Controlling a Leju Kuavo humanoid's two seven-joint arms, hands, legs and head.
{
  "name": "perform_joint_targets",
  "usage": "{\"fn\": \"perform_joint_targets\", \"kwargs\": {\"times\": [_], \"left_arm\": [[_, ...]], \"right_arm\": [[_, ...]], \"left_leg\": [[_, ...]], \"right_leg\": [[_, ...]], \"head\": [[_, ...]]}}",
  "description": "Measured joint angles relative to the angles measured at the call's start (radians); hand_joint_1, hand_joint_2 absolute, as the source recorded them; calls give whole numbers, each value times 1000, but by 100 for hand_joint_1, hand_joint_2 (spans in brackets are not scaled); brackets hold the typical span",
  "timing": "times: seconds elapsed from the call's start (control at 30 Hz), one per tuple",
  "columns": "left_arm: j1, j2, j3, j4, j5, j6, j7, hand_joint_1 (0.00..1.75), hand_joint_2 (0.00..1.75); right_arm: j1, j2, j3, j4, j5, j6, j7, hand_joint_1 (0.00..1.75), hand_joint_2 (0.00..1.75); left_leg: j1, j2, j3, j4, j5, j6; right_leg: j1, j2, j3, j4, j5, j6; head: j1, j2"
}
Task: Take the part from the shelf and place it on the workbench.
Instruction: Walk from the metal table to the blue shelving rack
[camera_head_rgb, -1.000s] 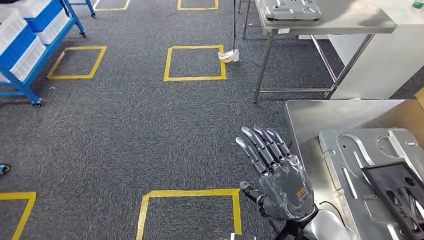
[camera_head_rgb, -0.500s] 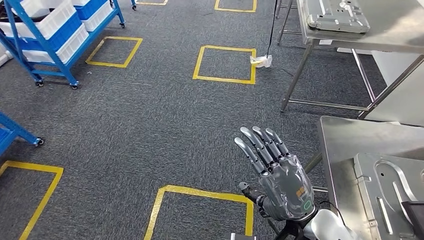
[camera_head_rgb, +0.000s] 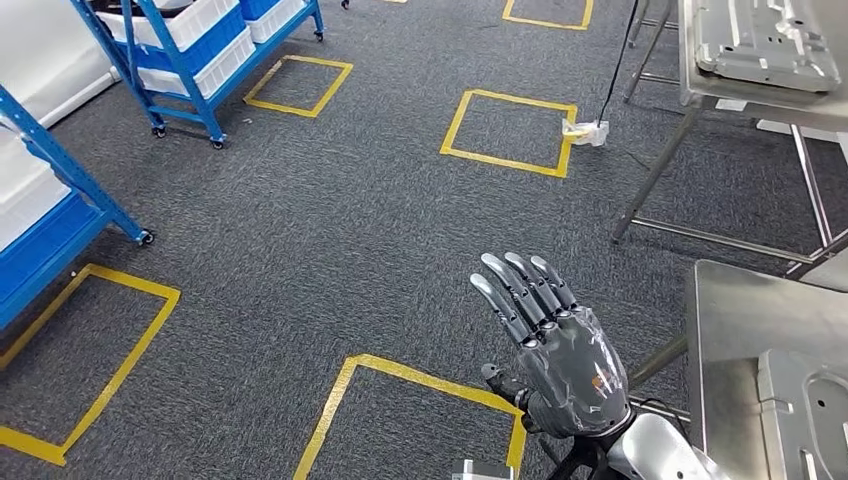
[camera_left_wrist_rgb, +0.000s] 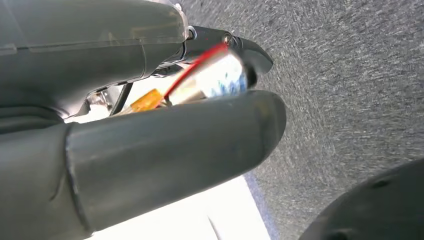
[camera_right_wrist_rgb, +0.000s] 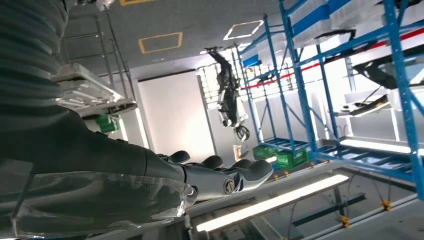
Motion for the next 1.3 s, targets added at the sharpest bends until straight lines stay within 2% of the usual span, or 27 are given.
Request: {"fn": "perform_joint_targets", "kwargs": {"times": [0.03, 0.1, 0.17, 0.23, 0.3, 0.33, 0.37, 0.4, 0.47, 0.53, 0.6, 0.63, 0.7, 0.73, 0.77, 0.8, 0.83, 0.87, 0.9, 0.93, 1.0, 1.03, 1.1, 1.13, 1.2, 1.27, 1.3], "left_arm": [[0, 1, 0, 0, 0, 0, 0, 0, 0], [3, 2, 0, 0, 0, -1, 0, 0, 0], [3, 2, 0, 0, 0, -1, 0, 0, 0], [1, 2, 0, 0, 0, -1, -1, 0, 0], [-1, 3, 0, 0, 0, -1, -2, 0, 0], [-1, 3, 0, 0, 0, 0, -2, 0, 0], [-1, 3, 0, 0, 0, 0, -3, 0, 0], [-1, 3, 0, 0, 0, 0, -3, 0, 0], [-2, 3, 0, 0, 0, 1, -3, 0, 0], [-2, 4, 0, 0, 0, 1, -3, 0, 0], [1, 6, 0, 0, 0, 2, -4, 0, 0], [3, 6, 0, 0, -1, 2, -5, 0, 0], [1, 8, 0, 0, -1, 1, -5, 0, 0], [-1, 8, 0, 0, -1, 0, -6, 0, 0], [-4, 9, 0, 0, -1, 0, -6, 0, 0], [-5, 9, 0, 0, -1, 1, -6, 0, 0], [-6, 9, 0, 0, -1, 1, -6, 0, 0], [-5, 9, 0, 0, -1, 1, -7, 0, 0], [-4, 9, 0, 0, -1, 2, -7, 0, 0], [-3, 10, 0, 0, -1, 3, -7, 0, 0], [-2, 12, 0, 0, -1, 7, -7, 0, 0], [-2, 13, 0, 1, -1, 8, -7, 0, 0], [0, 14, 0, 1, -1, 11, -7, 0, 0], [1, 15, 0, 1, -1, 11, -7, 0, 0], [1, 15, 0, 1, -1, 13, -7, 0, 0], [-1, 15, 0, 1, 0, 14, -7, 0, 0], [-2, 15, 0, 1, 0, 14, -7, 0, 0]], "right_arm": [[0, 0, 0, 0, 0, 0, 0, 0, 175], [-1, 0, 0, 0, -1, 1, 0, 0, 175], [-2, 0, 0, 1, -2, 2, -1, 0, 175], [-1, 0, 1, 2, -3, 5, -1, 0, 175], [3, 0, 4, 5, -5, 10, -1, 0, 175], [3, 0, 5, 6, -6, 12, -1, 0, 175], [4, 0, 6, 8, -6, 12, 0, 0, 175], [4, 0, 7, 9, -7, 12, 0, 0, 175], [3, 0, 8, 10, -8, 13, 1, 0, 175], [3, 1, 10, 12, -9, 18, 4, 0, 175], [3, 6, 12, 16, -10, 25, 10, 0, 175], [2, 10, 13, 17, -10, 28, 12, 0, 175], [2, 19, 14, 19, -10, 31, 16, 0, 175], [2, 22, 15, 20, -10, 31, 16, 0, 175], [3, 23, 16, 22, -10, 31, 16, 0, 175], [5, 23, 16, 24, -10, 31, 17, 0, 175], [8, 23, 17, 27, -11, 31, 17, 0, 175], [12, 23, 17, 29, -13, 30, 18, 0, 175], [18, 23, 17, 31, -15, 30, 19, 0, 175], [26, 23, 17, 33, -18, 29, 21, 0, 175], [46, 23, 13, 38, -22, 26, 23, 0, 175], [55, 23, 12, 40, -24, 25, 23, 0, 175], [68, 23, 10, 46, -26, 24, 24, 0, 175], [73, 23, 7, 48, -29, 24, 25, 0, 175], [90, 23, -3, 53, -33, 25, 26, 0, 175], [117, 22, -13, 60, -36, 25, 28, 0, 175], [132, 22, -17, 64, -37, 25, 28, 0, 175]], "left_leg": [[-4, 3, 6, -16, 0, 5], [-4, -20, 6, -21, 5, 15], [1, -41, 12, -32, 12, 26], [4, -59, 15, -37, 16, 33], [4, -81, 12, -36, 17, 35], [4, -93, 12, -34, 17, 35], [4, -107, 12, -32, 16, 35], [5, -120, 12, -29, 15, 33], [5, -146, 10, -20, 11, 26], [6, -168, 2, -15, 10, 15], [9, -187, -6, -18, 14, 2], [9, -178, -9, -14, 11, -3], [8, -127, -33, 36, -22, -12], [8, -95, -58, 90, -54, -15], [8, -78, -90, 157, -88, -18], [9, -70, -120, 219, -113, -21], [10, -66, -137, 256, -122, -22], [10, -64, -135, 255, -111, -22], [10, -59, -112, 214, -84, -21], [9, -44, -73, 144, -49, -17], [0, -8, -7, 20, -6, -4], [-5, 2, 8, -10, 0, 2], [-9, -12, 10, -21, 2, 13], [-7, -22, 12, -27, 5, 18], [0, -41, 20, -39, 12, 30], [3, -60, 22, -43, 16, 37], [3, -70, 21, -43, 16, 38]], "right_leg": [[2, -9, 1, 0, -2, 4], [1, -23, 6, -1, -5, 15], [-3, 16, -1, 28, -30, 24], [-7, 77, -49, 132, -88, 30], [-8, 97, -116, 258, -136, 32], [-9, 99, -134, 286, -135, 32], [-10, 100, -133, 274, -113, 32], [-12, 105, -112, 224, -75, 32], [-19, 143, -52, 86, -8, 30], [-20, 171, -24, 18, 10, 28], [-18, 156, -23, 13, 10, 20], [-18, 145, -21, 9, 13, 13], [-19, 119, -16, -2, 17, -2], [-16, 105, -15, -4, 17, -7], [-13, 91, -14, -4, 16, -10], [-11, 76, -14, -4, 15, -12], [-9, 62, -14, -3, 13, -13], [-8, 49, -13, -3, 11, -13], [-7, 38, -11, -2, 9, -12], [-6, 27, -7, -2, 6, -11], [-1, 7, -1, -1, 0, -5], [1, -2, 1, -1, -3, -1], [2, -19, 5, -3, -4, 8], [1, -15, 8, -2, -7, 14], [-4, 35, -5, 35, -36, 25], [-9, 89, -61, 148, -95, 30], [-10, 96, -96, 213, -120, 31]], "head": [[0, 0], [0, 0], [2, 0], [3, 0], [4, 0], [4, 0], [4, 0], [4, 0], [4, 0], [3, 0], [3, 0], [3, 0], [2, 0], [1, 0], [1, 0], [1, 0], [1, 0], [1, 0], [1, 0], [1, 0], [2, 0], [2, 0], [2, 0], [2, 0], [3, 0], [4, 0], [4, 0]]}}
